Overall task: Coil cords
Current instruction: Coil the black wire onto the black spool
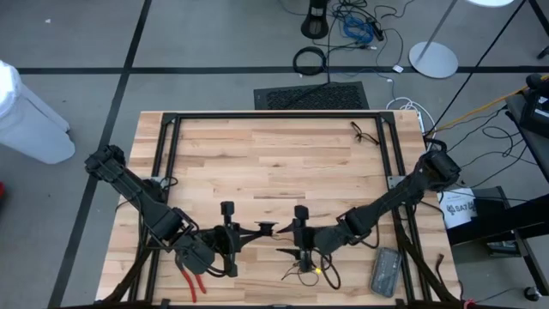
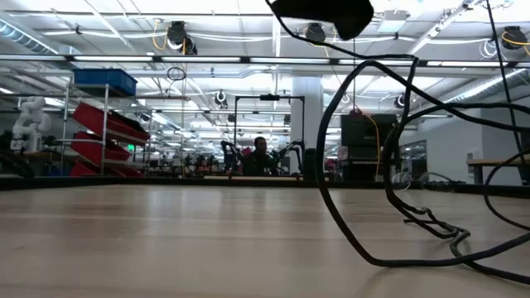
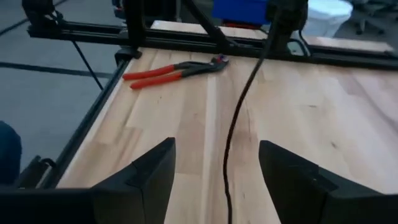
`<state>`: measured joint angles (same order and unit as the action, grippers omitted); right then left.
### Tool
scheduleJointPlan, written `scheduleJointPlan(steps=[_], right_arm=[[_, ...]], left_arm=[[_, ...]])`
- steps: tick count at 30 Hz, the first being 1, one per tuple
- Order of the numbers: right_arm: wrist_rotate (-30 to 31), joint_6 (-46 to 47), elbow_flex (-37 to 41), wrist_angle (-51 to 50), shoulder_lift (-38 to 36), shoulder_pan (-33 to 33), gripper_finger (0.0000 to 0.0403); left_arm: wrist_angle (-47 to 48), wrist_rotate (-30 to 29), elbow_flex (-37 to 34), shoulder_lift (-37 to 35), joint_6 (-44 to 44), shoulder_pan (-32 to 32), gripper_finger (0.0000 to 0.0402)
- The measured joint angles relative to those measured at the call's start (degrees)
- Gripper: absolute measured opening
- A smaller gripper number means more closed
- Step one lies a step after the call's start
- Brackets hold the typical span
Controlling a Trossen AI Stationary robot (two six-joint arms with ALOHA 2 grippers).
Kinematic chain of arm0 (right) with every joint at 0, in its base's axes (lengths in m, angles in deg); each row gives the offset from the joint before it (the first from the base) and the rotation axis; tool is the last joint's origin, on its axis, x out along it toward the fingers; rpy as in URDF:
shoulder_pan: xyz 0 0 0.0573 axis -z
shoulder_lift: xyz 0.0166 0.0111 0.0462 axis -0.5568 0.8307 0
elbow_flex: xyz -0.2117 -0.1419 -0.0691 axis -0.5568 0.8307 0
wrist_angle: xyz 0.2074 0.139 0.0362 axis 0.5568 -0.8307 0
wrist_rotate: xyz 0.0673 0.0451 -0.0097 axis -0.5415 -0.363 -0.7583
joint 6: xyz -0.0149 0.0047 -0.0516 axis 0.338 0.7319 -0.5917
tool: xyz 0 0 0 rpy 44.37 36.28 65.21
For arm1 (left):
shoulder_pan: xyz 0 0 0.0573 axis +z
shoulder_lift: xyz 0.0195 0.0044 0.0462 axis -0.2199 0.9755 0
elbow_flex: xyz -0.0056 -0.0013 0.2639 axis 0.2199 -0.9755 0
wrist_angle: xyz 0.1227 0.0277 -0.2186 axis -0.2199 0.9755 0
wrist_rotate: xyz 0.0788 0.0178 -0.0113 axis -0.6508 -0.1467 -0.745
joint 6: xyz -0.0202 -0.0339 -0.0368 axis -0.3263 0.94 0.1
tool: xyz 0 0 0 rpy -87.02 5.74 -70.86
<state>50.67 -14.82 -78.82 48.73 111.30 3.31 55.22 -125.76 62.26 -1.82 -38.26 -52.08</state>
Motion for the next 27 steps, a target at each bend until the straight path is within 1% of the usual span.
scheduleJointPlan(steps=[7,10,13,15,18,19,20,22,25,27], right_arm=[[-0.4,2.0,0.0,2.1,2.1,2.1,0.0206],[-0.5,2.0,0.0,2.6,2.7,2.2,0.0187],[-0.6,2.1,0.0,2.6,3.1,2.2,0.0143],[-0.6,2.1,0.0,2.4,3.2,2.3,0.0103],[-0.8,1.8,0.0,2.5,3.2,2.3,0.0033],[-0.9,1.5,0.0,2.3,3.1,2.3,0.0017],[-0.9,1.3,0.0,2.1,3.1,2.3,0.0010],[-1.1,1.5,0.0,0.9,2.6,2.2,0.0010],[-3.4,2.0,-0.1,-2.6,1.0,2.2,0.0003],[-3.6,3.1,-0.1,-5.5,-0.6,1.8,0.0002]], left_arm=[[0.1,0.0,0.0,0.0,1.1,0.0,0.0010],[0.1,0.0,0.0,0.0,1.0,0.0,0.0010],[0.2,0.0,0.0,0.0,1.0,0.0,0.0010],[0.3,0.0,0.0,0.0,1.0,0.0,0.0010],[0.3,0.0,0.0,0.0,1.0,0.0,0.0010],[0.3,0.3,0.0,0.0,1.0,0.0,0.0010],[0.3,0.7,0.0,0.0,1.0,0.0,0.0010],[0.5,1.2,0.0,0.0,1.0,-0.2,0.0010],[1.8,1.9,0.0,0.0,1.3,-0.6,0.0010],[3.1,2.4,0.0,0.0,1.5,-1.0,0.0010]])
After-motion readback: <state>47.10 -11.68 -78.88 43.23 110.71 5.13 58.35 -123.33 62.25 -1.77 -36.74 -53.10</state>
